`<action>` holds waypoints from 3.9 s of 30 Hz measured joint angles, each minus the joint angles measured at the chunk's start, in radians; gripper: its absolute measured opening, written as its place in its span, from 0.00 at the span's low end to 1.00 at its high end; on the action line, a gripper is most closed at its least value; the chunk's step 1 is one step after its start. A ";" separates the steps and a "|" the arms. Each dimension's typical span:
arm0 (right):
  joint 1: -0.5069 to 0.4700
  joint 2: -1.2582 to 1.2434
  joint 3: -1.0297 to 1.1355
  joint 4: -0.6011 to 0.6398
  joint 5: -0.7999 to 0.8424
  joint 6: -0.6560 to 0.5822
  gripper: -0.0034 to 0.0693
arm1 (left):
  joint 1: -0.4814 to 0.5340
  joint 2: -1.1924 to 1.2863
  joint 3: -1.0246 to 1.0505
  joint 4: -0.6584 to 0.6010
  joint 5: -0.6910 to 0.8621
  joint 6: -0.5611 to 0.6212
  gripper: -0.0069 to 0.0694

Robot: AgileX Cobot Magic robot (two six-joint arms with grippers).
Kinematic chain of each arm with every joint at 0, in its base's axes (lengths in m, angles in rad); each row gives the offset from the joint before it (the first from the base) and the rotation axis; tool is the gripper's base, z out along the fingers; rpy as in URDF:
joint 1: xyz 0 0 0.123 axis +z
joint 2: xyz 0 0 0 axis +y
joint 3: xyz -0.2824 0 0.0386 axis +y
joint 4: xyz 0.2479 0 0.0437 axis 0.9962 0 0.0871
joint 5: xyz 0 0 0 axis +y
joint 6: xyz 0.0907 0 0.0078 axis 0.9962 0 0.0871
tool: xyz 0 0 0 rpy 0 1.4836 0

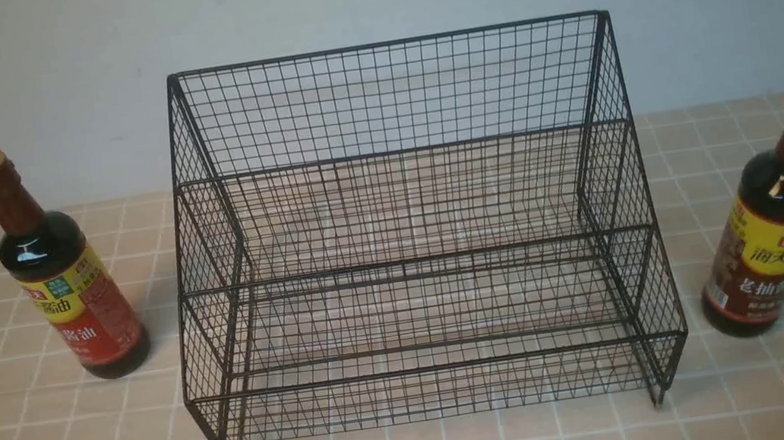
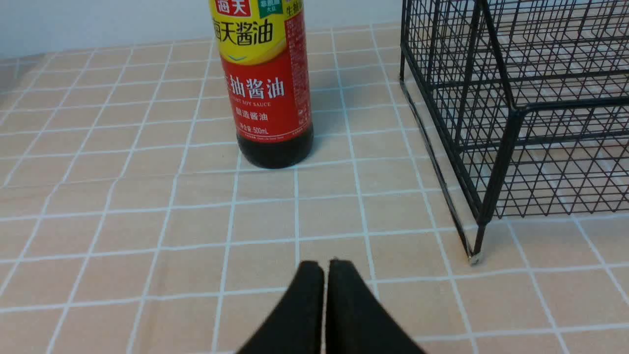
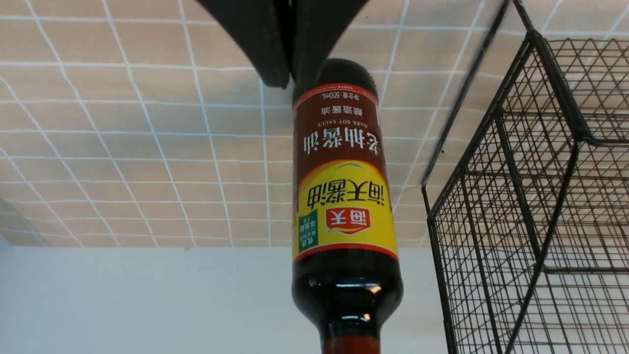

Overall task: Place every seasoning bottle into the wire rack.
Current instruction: Use the left arm to grab the condiment bottle closest to it

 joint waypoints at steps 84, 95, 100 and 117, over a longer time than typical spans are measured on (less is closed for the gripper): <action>0.000 0.000 0.000 0.000 0.000 0.000 0.03 | 0.213 1.191 -1.240 -0.039 0.502 -0.090 0.08; 0.000 0.000 0.000 0.000 0.000 0.000 0.03 | 0.214 1.273 -1.255 -0.276 0.342 0.225 0.48; 0.000 0.000 0.000 0.000 0.000 0.000 0.03 | 0.214 1.360 -1.257 -0.287 0.291 0.250 0.73; 0.000 0.000 0.000 0.000 0.000 0.000 0.03 | 0.214 1.571 -1.257 -0.305 0.204 0.346 0.77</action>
